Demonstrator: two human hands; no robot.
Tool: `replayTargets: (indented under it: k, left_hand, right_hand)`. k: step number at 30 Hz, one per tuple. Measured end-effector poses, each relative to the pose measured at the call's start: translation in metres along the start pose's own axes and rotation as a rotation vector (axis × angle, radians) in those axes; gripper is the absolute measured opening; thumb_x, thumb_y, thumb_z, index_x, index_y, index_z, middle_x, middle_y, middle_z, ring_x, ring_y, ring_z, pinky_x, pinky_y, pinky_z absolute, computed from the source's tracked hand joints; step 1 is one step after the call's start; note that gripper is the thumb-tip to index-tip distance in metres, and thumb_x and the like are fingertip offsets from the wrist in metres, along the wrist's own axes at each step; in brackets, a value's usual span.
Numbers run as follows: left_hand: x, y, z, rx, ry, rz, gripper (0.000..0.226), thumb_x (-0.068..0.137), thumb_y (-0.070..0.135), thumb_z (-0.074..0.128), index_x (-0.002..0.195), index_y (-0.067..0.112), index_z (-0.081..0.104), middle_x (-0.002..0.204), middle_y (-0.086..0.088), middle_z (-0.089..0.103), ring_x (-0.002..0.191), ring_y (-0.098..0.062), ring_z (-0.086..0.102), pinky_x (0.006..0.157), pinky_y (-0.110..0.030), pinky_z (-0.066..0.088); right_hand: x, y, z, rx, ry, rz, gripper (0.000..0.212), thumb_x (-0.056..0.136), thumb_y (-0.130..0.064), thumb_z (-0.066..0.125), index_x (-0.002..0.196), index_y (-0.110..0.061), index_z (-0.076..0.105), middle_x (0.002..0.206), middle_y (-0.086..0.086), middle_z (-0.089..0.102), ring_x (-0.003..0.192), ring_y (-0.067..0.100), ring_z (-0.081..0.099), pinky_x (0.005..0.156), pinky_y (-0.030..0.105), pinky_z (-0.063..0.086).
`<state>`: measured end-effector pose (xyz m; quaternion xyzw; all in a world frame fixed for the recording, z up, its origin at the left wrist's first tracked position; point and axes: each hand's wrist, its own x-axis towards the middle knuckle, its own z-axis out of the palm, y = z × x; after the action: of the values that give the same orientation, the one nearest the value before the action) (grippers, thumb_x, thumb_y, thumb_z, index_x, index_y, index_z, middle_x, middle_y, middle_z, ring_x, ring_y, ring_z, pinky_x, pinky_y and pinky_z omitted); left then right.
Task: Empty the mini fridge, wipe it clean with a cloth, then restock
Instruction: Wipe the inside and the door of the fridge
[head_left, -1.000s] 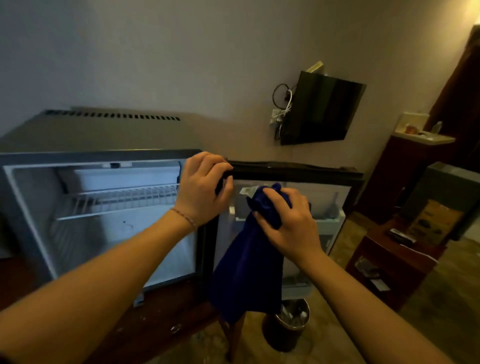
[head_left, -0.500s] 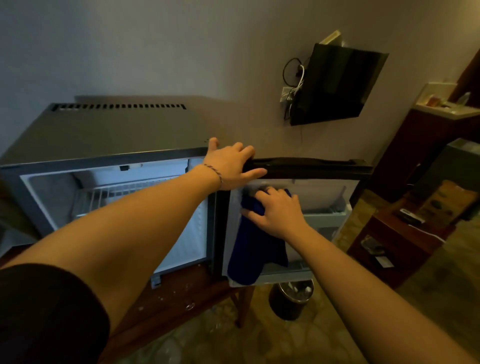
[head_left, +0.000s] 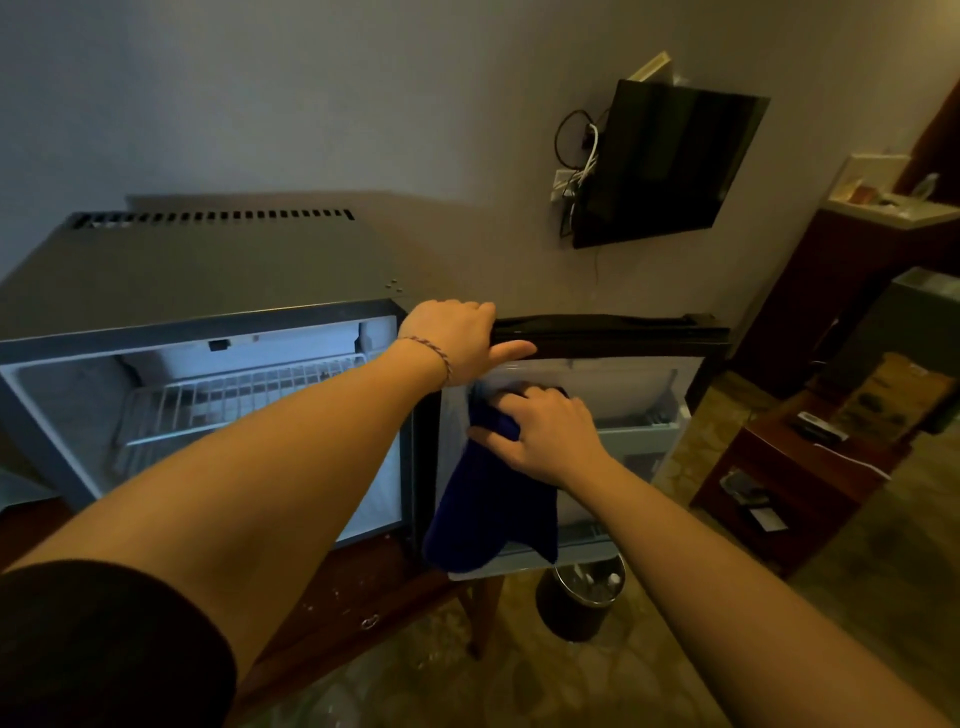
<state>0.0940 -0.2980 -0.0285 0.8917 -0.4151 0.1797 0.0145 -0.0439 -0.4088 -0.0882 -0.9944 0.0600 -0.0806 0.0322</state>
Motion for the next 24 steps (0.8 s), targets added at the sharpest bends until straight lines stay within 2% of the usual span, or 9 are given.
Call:
replayTargets:
  k: [4, 7, 12, 16, 20, 24]
  left_hand:
    - [0.004, 0.000, 0.000, -0.001, -0.026, -0.031, 0.073, 0.082, 0.087, 0.018, 0.093, 0.023, 0.050, 0.075, 0.004, 0.053, 0.065, -0.015, 0.053, 0.065, -0.037, 0.054]
    - [0.005, 0.001, 0.000, 0.008, -0.029, -0.023, 0.073, 0.082, 0.087, 0.016, 0.091, 0.023, 0.050, 0.074, 0.003, 0.055, 0.064, -0.016, 0.055, 0.064, -0.037, 0.055]
    - [0.006, 0.003, -0.002, 0.024, -0.029, -0.003, 0.068, 0.085, 0.083, 0.018, 0.090, 0.023, 0.049, 0.073, 0.003, 0.054, 0.063, -0.015, 0.054, 0.061, -0.034, 0.054]
    - [0.006, 0.007, -0.003, 0.015, -0.033, -0.012, 0.066, 0.085, 0.082, 0.020, 0.091, 0.023, 0.048, 0.074, 0.003, 0.054, 0.064, -0.014, 0.053, 0.060, -0.032, 0.052]
    - [0.006, 0.006, -0.001, 0.025, -0.027, 0.010, 0.065, 0.086, 0.081, 0.021, 0.093, 0.022, 0.048, 0.074, 0.003, 0.052, 0.063, -0.013, 0.052, 0.057, -0.030, 0.046]
    - [0.005, 0.006, -0.001, 0.037, -0.024, 0.010, 0.066, 0.086, 0.082, 0.019, 0.093, 0.022, 0.047, 0.075, 0.004, 0.051, 0.064, -0.014, 0.052, 0.059, -0.033, 0.048]
  right_hand:
    - [-0.001, 0.024, -0.004, 0.002, -0.043, 0.015, 0.051, 0.095, -0.069, 0.039, 0.131, -0.038, 0.056, 0.135, 0.002, 0.057, 0.119, 0.028, 0.055, 0.099, 0.051, 0.045]
    - [-0.008, 0.070, -0.010, -0.052, -0.061, 0.116, 0.049, 0.095, -0.070, 0.034, 0.126, -0.040, 0.056, 0.133, 0.001, 0.057, 0.119, 0.029, 0.054, 0.099, 0.055, 0.045]
    - [-0.020, 0.129, -0.020, -0.136, -0.049, 0.235, 0.052, 0.096, -0.069, 0.036, 0.131, -0.038, 0.057, 0.130, 0.003, 0.059, 0.118, 0.029, 0.054, 0.100, 0.052, 0.045]
    - [-0.010, 0.125, -0.018, -0.157, -0.050, 0.232, 0.053, 0.095, -0.070, 0.037, 0.132, -0.038, 0.058, 0.125, 0.005, 0.061, 0.112, 0.029, 0.057, 0.097, 0.051, 0.046]
    - [-0.010, 0.115, -0.017, -0.154, -0.071, 0.189, 0.048, 0.095, -0.068, 0.040, 0.127, -0.038, 0.061, 0.113, 0.003, 0.064, 0.101, 0.025, 0.060, 0.089, 0.044, 0.050]
    - [-0.005, 0.058, -0.006, -0.039, -0.061, 0.051, 0.046, 0.095, -0.067, 0.043, 0.128, -0.039, 0.058, 0.122, 0.005, 0.062, 0.107, 0.026, 0.060, 0.092, 0.045, 0.050]
